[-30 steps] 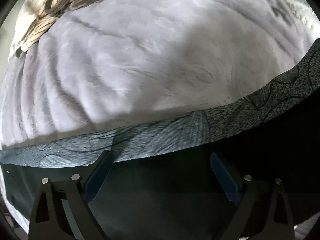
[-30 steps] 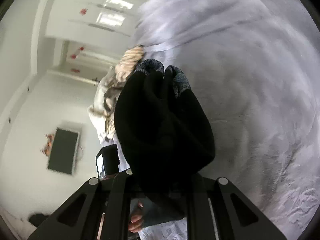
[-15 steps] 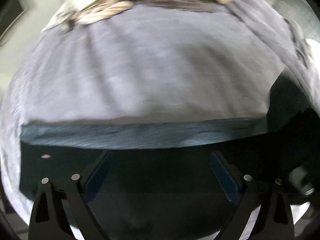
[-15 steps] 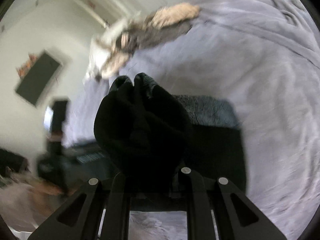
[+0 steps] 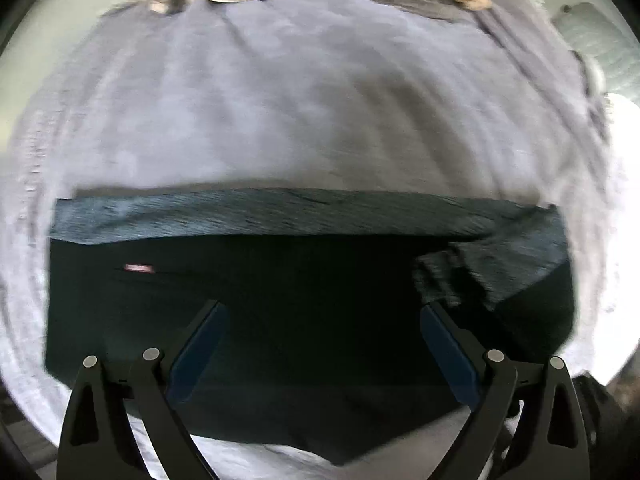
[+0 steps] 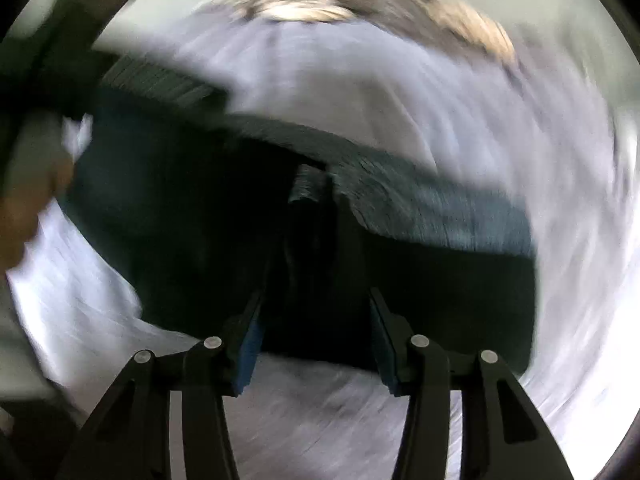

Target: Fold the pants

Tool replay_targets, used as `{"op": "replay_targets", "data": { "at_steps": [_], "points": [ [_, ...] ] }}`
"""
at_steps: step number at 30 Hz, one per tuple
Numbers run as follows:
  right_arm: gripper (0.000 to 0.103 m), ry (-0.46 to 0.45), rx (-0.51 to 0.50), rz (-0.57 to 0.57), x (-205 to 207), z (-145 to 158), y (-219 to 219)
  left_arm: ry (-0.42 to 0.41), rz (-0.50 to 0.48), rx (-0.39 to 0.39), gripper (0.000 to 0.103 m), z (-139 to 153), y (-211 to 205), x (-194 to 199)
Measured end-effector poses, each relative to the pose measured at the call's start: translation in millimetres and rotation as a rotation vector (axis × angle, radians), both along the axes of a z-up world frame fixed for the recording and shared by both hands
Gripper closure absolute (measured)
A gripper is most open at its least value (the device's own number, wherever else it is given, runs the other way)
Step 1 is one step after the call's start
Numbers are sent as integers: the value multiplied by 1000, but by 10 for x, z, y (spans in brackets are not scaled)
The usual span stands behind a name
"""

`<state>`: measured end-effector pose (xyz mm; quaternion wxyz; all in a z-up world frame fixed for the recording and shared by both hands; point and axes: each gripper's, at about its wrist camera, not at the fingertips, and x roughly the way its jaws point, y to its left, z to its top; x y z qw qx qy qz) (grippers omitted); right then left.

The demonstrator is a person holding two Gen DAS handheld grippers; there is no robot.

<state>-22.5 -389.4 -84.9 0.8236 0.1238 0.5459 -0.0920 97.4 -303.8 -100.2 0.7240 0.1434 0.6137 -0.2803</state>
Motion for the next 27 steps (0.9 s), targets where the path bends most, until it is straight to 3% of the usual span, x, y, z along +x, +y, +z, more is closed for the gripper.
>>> {"op": "replay_targets", "data": {
  "at_steps": [2, 4, 6, 11, 14, 18, 22, 25, 26, 27],
  "points": [
    [50, -60, 294, -225, -291, -24, -499, 94, -49, -55, 5, -41, -97, -77],
    [50, -97, 520, -397, -521, -158, -844, 179, -90, -87, 5, -115, -203, -183],
    [50, -117, 674, -530, -755, -307, -1095, 229, -116, -94, 5, -207, -315, -302],
    [48, -201, 868, -524, -1007, -324, -1211, 249, -149, -89, 5, -287, -468, -510],
    [48, -200, 880, -502, -1195, -305, -1104, 265, -140, -99, 5, -312, -430, -524],
    [47, -151, 908, -635, -1413, -497, -1158, 303, -112, -135, 5, -317, -326, -487],
    [45, -212, 1030, -753, -1501, -768, -1259, 369, -110, -207, 5, -361, -399, -527],
    [41, -231, 1092, -821, -1527, -935, -1279, 399, -121, -210, 5, -451, -527, -604],
    [46, -240, 1110, -827, -1520, -975, -1273, 403, -127, -209, 5, -468, -557, -624],
    [62, -249, 1128, -825, -1476, -1000, -1258, 407, -133, -209, 5, -475, -585, -641]
  ]
}}
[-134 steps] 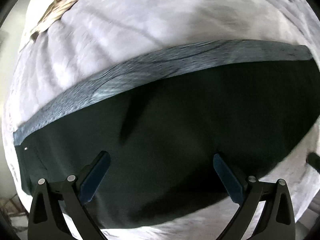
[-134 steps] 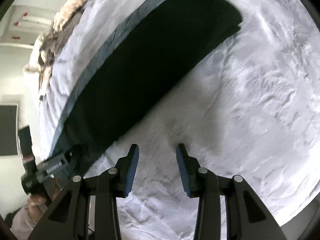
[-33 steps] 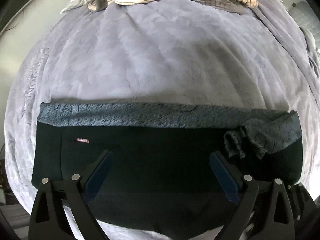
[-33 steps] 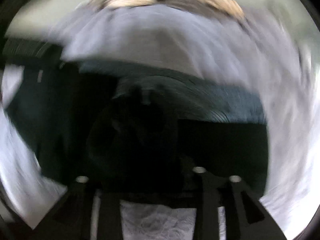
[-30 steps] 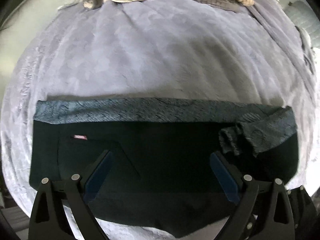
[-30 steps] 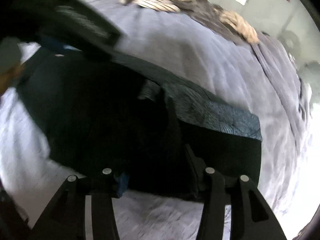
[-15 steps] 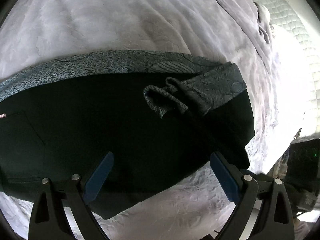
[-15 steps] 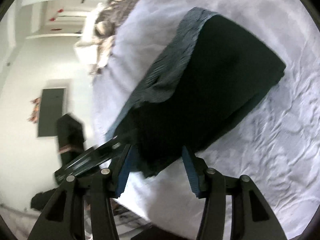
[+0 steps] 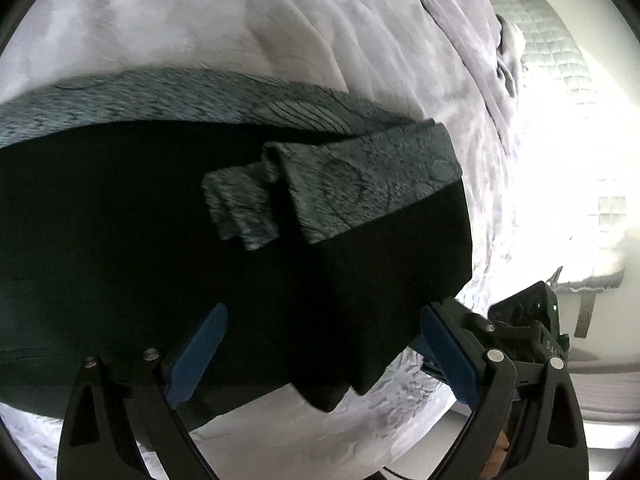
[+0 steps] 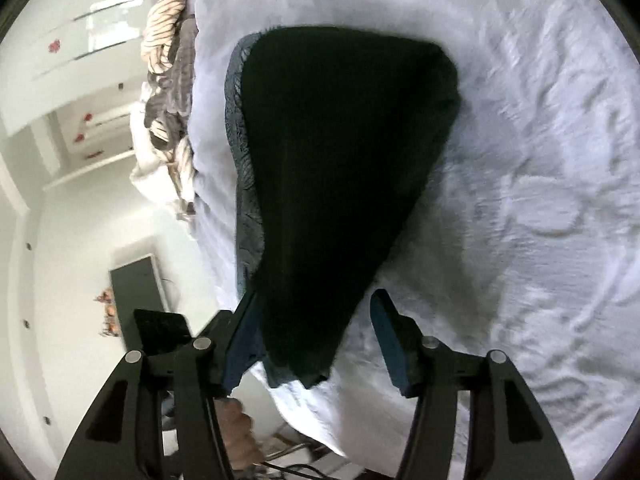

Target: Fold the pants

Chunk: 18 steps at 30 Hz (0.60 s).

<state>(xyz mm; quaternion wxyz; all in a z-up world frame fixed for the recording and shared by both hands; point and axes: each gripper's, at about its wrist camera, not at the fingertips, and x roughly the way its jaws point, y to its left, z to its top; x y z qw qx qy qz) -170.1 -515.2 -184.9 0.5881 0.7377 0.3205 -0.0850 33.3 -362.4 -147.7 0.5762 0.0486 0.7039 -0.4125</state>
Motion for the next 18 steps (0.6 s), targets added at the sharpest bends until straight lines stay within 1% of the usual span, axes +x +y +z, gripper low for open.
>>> {"op": "replay_targets", "data": {
  "at_steps": [2, 3, 4, 6, 7, 8, 9, 10, 11, 13, 14, 15, 18],
  "points": [
    [77, 13, -6, 26, 150, -2, 24, 2, -14, -11, 5, 22, -43, -27],
    [79, 26, -20, 46, 229, 6, 37, 1, -18, -18, 5, 41, -55, -34],
    [79, 31, -28, 64, 258, 28, 56, -4, -28, -32, 7, 75, -79, -51],
    [79, 8, -31, 88, 308, 85, 88, -17, -47, -42, 11, 113, -100, -75],
    [76, -5, -36, 103, 325, 132, 112, -19, -61, -43, 15, 111, -116, -92],
    [76, -12, -41, 116, 340, 157, 129, -17, -67, -40, 21, 94, -128, -100],
    [76, 9, -46, 120, 368, 150, 136, -7, -78, -26, 38, 50, -155, -113],
    [76, 42, -40, 111, 391, 97, 131, -1, -83, -9, 49, 20, -164, -111],
    [76, 55, -19, 89, 433, 43, 107, -9, -80, 23, 52, -24, -183, -108],
    [86, 55, 16, 16, 468, -72, 71, -20, -67, 41, 62, -31, -191, -80],
    [89, 48, 12, -5, 492, -72, 62, -31, -62, 44, 63, -4, -193, -63],
    [90, 41, 7, -9, 512, -52, 61, -39, -59, 38, 63, 36, -193, -50],
    [90, -33, -26, -7, 554, 147, 85, -80, -65, -6, 63, 269, -166, 5]
  ]
}}
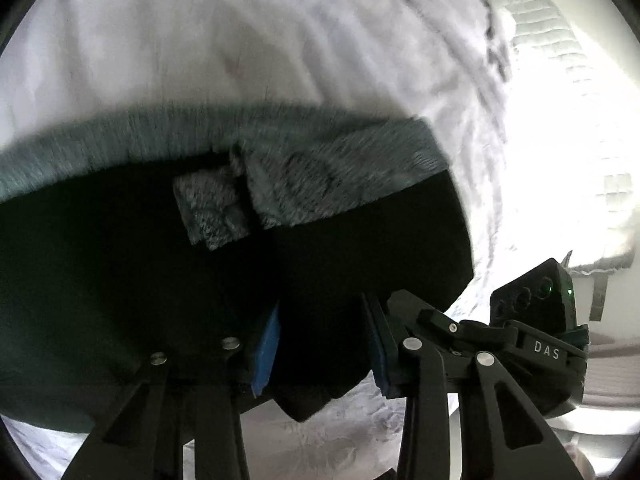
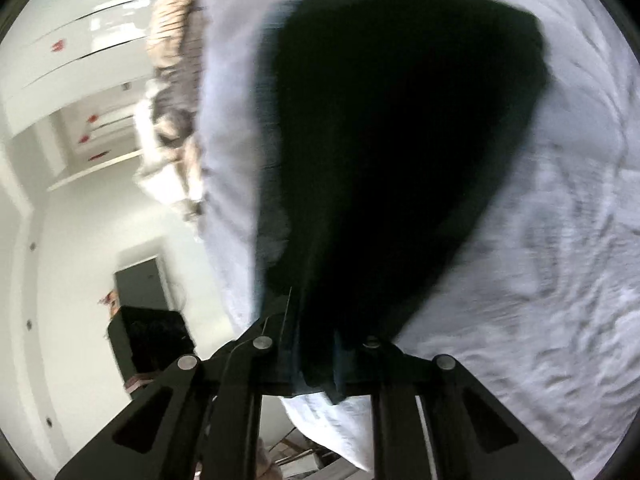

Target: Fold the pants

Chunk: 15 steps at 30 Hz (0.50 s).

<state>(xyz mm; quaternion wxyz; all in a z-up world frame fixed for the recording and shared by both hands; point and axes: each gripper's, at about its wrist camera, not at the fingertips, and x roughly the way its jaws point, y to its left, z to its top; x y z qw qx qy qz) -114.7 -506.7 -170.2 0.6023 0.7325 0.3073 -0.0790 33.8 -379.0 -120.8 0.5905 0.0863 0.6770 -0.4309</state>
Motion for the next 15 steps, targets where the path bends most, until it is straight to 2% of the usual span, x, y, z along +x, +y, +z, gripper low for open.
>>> {"op": "replay_targets", "data": {
  "at_steps": [2, 4, 6, 7, 9, 11, 13, 14, 15],
  "points": [
    [90, -46, 1, -22, 32, 98, 8, -48, -19, -38, 63, 193, 12, 42],
    [90, -81, 19, -50, 91, 116, 45, -112, -45, -39, 62, 297, 9, 92],
    [90, -84, 30, -46, 205, 67, 126, -152, -61, -8, 63, 259, 20, 142],
    [90, -74, 36, -36, 244, 24, 175, -153, -66, 35, 63, 152, 48, 171],
    [91, -12, 20, 15, 314, -134, 294, -128, -60, 85, 63, -45, 105, 214],
    [89, 119, -21, 79, 341, -301, 382, -80, -36, 144, 63, -318, 208, 214],
    [83, 137, -13, 118, 340, -305, 390, -86, -10, 107, 63, -344, 283, 199],
    [80, 150, -28, 182, 376, -231, 384, -88, -10, 102, 63, -326, 285, 200],
    [66, 151, -74, 273, 429, -97, 374, -90, -11, 100, 63, -313, 283, 204]
  ]
}}
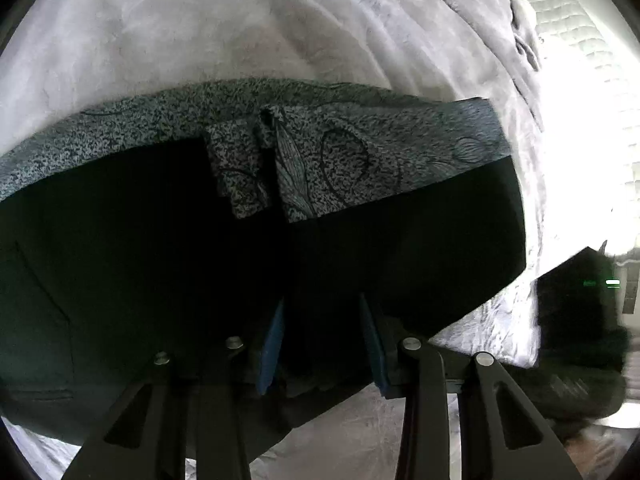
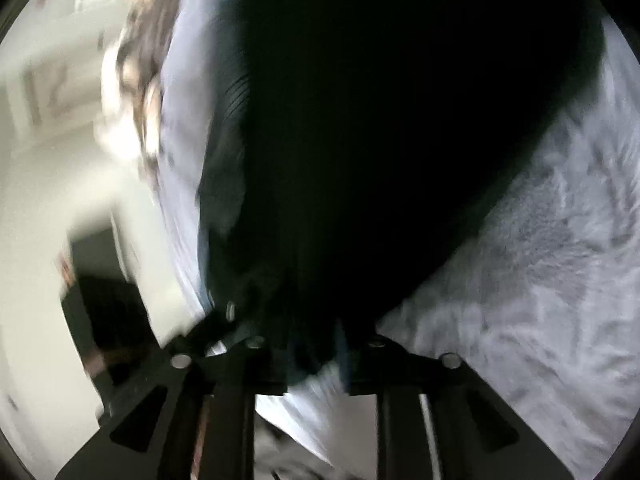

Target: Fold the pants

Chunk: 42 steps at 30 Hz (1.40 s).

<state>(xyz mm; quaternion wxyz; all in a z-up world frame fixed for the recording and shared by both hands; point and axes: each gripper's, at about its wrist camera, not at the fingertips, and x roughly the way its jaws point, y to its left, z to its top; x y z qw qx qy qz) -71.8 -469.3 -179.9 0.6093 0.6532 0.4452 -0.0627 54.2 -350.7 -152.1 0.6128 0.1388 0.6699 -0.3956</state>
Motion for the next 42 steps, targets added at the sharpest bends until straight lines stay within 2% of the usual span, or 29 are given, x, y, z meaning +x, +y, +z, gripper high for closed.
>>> {"op": "replay_targets", "data": {
  "at_steps": [1, 4, 7, 10, 12, 14, 16, 19, 21, 22, 23, 24, 25, 27, 29, 31, 33, 34, 36, 39, 42],
  "points": [
    [55, -20, -56, 92, 44, 174, -19, 2, -2, 1, 63, 3, -3, 15],
    [52, -119, -221, 210, 101, 678, -237, 12, 1, 0, 63, 2, -27, 60],
    [50, -110, -427, 147, 121, 977, -770, 3, -4, 0, 63, 12, 9, 55],
    [50, -26, -503, 76, 225, 830, -1282, -4, -2, 3, 63, 24, -28, 42],
    [49, 35, -462, 75, 309, 545, -1525, -3, 3, 6, 63, 28, -31, 45],
    [49, 39, -315, 66, 343, 215, -1658, -1, 4, 6, 63, 32, -33, 37],
    [61, -1, -178, 44, 313, 64, -1719, -5, 2, 12, 63, 46, -23, 27],
    [68, -114, -52, 32, 245, 121, -1649, -17, -14, 12, 63, 77, -7, 15],
    [68, -111, -39, 27, 166, 138, -1656, -17, -27, 10, 63, 60, -3, 11],
    [67, -61, -88, 41, 189, 134, -1649, -17, -30, 10, 63, 50, -13, 7],
    [63, 39, -190, 82, 221, 94, -1624, -17, -32, 11, 63, 48, -30, 1],
    [55, 133, -300, 145, 286, 49, -1574, -28, -34, 19, 63, 50, -51, -8],
    [50, 158, -389, 184, 352, 47, -1514, -50, -41, 31, 63, 56, -70, -27],
    [44, 194, -500, 202, 467, 130, -1397, -80, -44, 44, 62, 87, -76, -66],
    [44, 223, -606, 245, 555, 336, -1237, -104, -38, 52, 58, 135, -50, -88],
    [42, 247, -723, 293, 591, 571, -1085, -170, -25, 80, 37, 197, 25, -99],
    [42, 234, -841, 326, 640, 841, -878, -205, -10, 84, 37, 249, 98, -94],
    [42, 216, -852, 330, 653, 907, -810, -210, 3, 93, 37, 261, 165, -72],
    [42, 125, -771, 348, 784, 997, -637, -222, 34, 119, 37, 272, 274, -41],
    [42, 78, -776, 419, 983, 1013, -298, -244, 70, 150, 37, 279, 436, 3],
    [42, 100, -780, 489, 1294, 879, 3, -248, 107, 167, 37, 284, 626, 58]
  ]
}}
